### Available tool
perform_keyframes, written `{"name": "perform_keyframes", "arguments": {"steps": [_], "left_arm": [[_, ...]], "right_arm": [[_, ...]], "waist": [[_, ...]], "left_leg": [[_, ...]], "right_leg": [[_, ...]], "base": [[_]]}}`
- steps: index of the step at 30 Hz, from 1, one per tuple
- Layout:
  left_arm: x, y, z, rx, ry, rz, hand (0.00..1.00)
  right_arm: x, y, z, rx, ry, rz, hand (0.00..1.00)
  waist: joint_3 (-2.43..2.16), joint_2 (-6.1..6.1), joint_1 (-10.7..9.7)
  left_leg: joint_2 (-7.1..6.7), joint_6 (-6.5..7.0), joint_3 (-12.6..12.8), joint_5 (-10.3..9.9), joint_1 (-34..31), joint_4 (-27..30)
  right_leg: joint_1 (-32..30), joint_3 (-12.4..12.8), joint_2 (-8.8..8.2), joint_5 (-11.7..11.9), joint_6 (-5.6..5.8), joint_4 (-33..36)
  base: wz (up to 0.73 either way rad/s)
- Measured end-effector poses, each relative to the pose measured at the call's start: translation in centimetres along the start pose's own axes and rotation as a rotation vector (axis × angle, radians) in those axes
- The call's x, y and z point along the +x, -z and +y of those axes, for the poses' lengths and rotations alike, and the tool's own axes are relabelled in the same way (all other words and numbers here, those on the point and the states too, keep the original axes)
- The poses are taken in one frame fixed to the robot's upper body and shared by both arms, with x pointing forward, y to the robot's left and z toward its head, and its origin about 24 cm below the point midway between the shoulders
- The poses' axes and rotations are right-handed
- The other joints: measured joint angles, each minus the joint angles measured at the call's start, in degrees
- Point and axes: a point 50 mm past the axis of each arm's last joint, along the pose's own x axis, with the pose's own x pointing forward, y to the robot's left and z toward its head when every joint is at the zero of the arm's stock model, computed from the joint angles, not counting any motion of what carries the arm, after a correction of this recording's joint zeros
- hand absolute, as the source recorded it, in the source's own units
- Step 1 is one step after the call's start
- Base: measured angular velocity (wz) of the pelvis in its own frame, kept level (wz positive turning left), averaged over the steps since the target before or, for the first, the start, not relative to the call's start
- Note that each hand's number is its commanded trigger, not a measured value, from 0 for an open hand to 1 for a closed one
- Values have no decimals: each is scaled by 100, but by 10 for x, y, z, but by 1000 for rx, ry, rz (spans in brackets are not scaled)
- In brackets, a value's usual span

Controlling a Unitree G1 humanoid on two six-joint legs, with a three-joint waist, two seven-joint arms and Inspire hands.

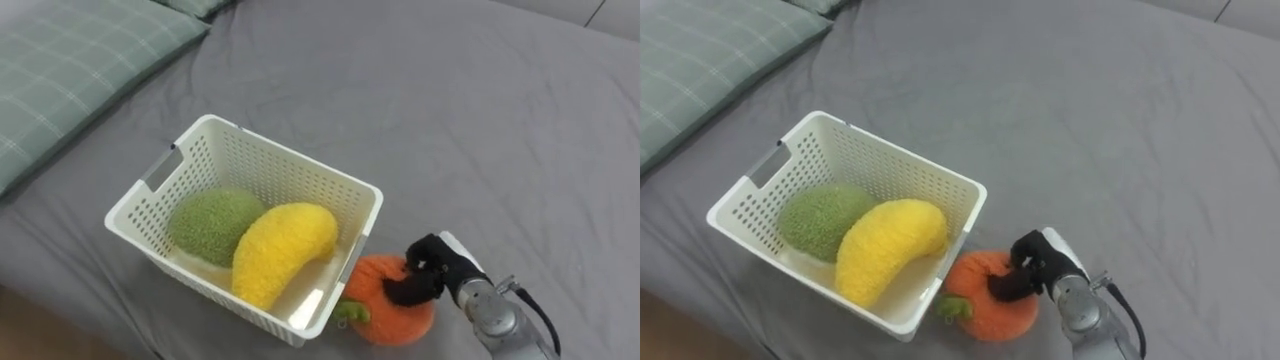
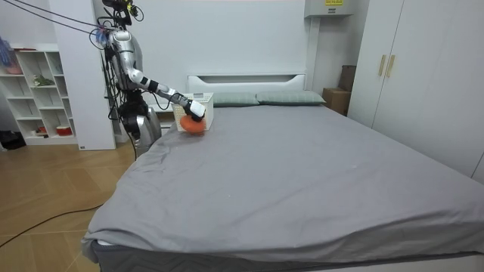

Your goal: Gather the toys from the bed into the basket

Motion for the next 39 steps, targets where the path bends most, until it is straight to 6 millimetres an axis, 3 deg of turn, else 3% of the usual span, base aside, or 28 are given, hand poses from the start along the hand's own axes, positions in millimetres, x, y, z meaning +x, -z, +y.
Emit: {"name": "perform_keyframes", "arguments": {"steps": [8, 13, 19, 24, 30, 33, 39], "left_arm": [[0, 0, 3, -31, -11, 0, 0], [0, -3, 7, -60, -25, -6, 0], [1, -7, 8, -60, -26, -23, 0], [2, -14, 6, -66, -23, -42, 0], [2, -17, 8, -96, -33, -50, 0], [3, -23, 7, -98, -32, -64, 0], [3, -23, 8, -98, -36, -62, 0]], "right_arm": [[-5, -3, -30, 47, 114, -28, 100], [-11, -12, -47, -15, 173, -75, 100], [-18, -12, -64, -100, 243, -70, 100], [-32, -34, -87, -124, 348, -167, 100], [-46, -46, -109, -124, 469, -215, 100], [-54, -57, -115, -129, 518, -258, 100], [-73, -86, -124, -145, 591, -387, 100]], "waist": [[-32, -45, -348], [-85, -106, -564], [-66, -111, -618], [-65, -109, -712], [-68, -163, -729], [-46, -217, -735], [-59, -236, -697]], "left_leg": [[8, 11, 152, -1, 22, -45], [16, 21, 231, -6, 126, -66], [15, 56, 315, -32, 179, -81], [14, 60, 368, -33, 201, -116], [20, 62, 449, -32, 283, -150], [21, 62, 444, -32, 282, -152], [19, 63, 445, -33, 316, -184]], "right_leg": [[-31, 151, -12, 0, 0, 24], [-12, 269, 3, 0, 0, 55], [-23, 313, -12, 1, 13, 113], [-20, 414, -5, 0, 24, 121], [-7, 484, -1, -5, 32, 122], [-29, 460, 2, -7, 35, 123], [-10, 457, 3, -7, 35, 118]], "base": [[-10], [-13], [-7], [-4], [-8], [0], [0]]}}
